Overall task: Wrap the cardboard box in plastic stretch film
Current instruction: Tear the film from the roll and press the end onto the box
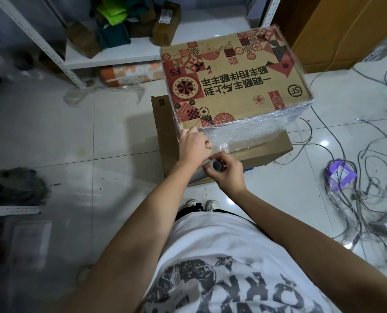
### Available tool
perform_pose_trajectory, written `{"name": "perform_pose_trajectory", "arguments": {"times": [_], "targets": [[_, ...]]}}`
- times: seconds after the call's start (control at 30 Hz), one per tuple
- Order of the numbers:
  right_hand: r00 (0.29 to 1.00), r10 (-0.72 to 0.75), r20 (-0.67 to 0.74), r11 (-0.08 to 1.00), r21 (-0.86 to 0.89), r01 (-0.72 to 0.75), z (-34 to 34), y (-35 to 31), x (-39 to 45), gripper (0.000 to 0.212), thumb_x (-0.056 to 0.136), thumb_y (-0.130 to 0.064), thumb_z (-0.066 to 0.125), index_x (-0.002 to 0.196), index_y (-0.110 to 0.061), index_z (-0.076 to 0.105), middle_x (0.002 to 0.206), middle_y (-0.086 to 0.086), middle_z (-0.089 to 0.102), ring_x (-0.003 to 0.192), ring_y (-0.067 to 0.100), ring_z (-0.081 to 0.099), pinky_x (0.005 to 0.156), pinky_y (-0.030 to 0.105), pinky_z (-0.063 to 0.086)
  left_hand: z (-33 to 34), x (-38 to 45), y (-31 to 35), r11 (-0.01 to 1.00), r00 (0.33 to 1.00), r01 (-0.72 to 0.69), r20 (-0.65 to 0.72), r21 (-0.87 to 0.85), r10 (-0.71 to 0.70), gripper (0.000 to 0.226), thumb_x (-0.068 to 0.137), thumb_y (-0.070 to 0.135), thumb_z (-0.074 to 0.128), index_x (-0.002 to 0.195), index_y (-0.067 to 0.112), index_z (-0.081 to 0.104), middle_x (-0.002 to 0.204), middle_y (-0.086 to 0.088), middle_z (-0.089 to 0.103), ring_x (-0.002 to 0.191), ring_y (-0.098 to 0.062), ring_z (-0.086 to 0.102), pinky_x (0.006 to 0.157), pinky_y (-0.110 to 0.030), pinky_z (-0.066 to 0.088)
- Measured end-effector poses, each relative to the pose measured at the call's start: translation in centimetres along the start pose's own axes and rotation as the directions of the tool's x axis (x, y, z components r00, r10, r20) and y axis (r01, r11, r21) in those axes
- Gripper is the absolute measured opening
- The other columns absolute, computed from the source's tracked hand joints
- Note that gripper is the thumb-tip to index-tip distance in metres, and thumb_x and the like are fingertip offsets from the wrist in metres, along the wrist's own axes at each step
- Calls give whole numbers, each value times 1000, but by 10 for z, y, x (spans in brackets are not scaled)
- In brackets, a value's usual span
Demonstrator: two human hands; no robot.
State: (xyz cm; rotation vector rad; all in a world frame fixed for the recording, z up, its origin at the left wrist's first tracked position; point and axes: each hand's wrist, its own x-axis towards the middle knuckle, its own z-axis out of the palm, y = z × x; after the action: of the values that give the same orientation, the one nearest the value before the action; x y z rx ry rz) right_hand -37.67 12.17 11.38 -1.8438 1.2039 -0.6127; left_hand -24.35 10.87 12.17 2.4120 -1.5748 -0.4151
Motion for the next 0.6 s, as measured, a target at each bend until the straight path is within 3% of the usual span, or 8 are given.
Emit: {"name": "perform_pose_trajectory", "arguments": {"times": [0.17, 0.3, 0.37, 0.47, 0.6], "targets": [[1000, 16, 22, 1000, 23, -16, -2, 2, -4, 21, 71, -16, 78, 85, -8, 65, 70, 0, 60, 66, 18, 55, 64, 30, 45, 0, -4, 2, 1000, 999, 11, -34, -22, -11, 24, 76, 16, 49, 73, 21, 72, 82, 1, 59, 82, -13, 39, 84, -28, 27], [992, 122, 37, 981, 144, -126, -6, 3, 4, 19, 72, -12, 77, 85, -10, 64, 69, -8, 58, 62, -2, 52, 60, 15, 41, -5, 0, 1, 999, 999, -9, -32, -52, 7, 22, 79, 15, 51, 77, 20, 72, 85, -1, 60, 82, -14, 37, 85, -29, 27], [988, 147, 50, 968, 199, -154, -9, 5, 12, 20, 73, -10, 76, 87, -7, 62, 76, -2, 62, 66, -3, 53, 62, 13, 44, -9, 3, -5, 993, 998, -56, 29, -102, 59, 16, 86, 20, 56, 85, 22, 72, 90, 1, 58, 86, -14, 38, 87, -30, 27], [981, 155, 116, 942, 282, -182, -14, 10, 23, 23, 75, -4, 74, 92, -2, 58, 91, 12, 65, 81, 14, 59, 74, 25, 50, -15, 3, -18, 975, 964, -174, 180, -138, 197, 15, 89, 34, 59, 97, 27, 69, 95, 6, 58, 98, -16, 45, 91, -33, 28], [979, 93, 182, 956, 258, -139, -14, 16, 37, 29, 75, -7, 75, 102, -10, 62, 92, -2, 62, 86, 6, 58, 78, 9, 45, -19, 3, -25, 961, 928, -257, 253, -105, 275, 13, 87, 38, 61, 98, 34, 68, 99, 10, 60, 102, -16, 45, 94, -35, 31]]}}
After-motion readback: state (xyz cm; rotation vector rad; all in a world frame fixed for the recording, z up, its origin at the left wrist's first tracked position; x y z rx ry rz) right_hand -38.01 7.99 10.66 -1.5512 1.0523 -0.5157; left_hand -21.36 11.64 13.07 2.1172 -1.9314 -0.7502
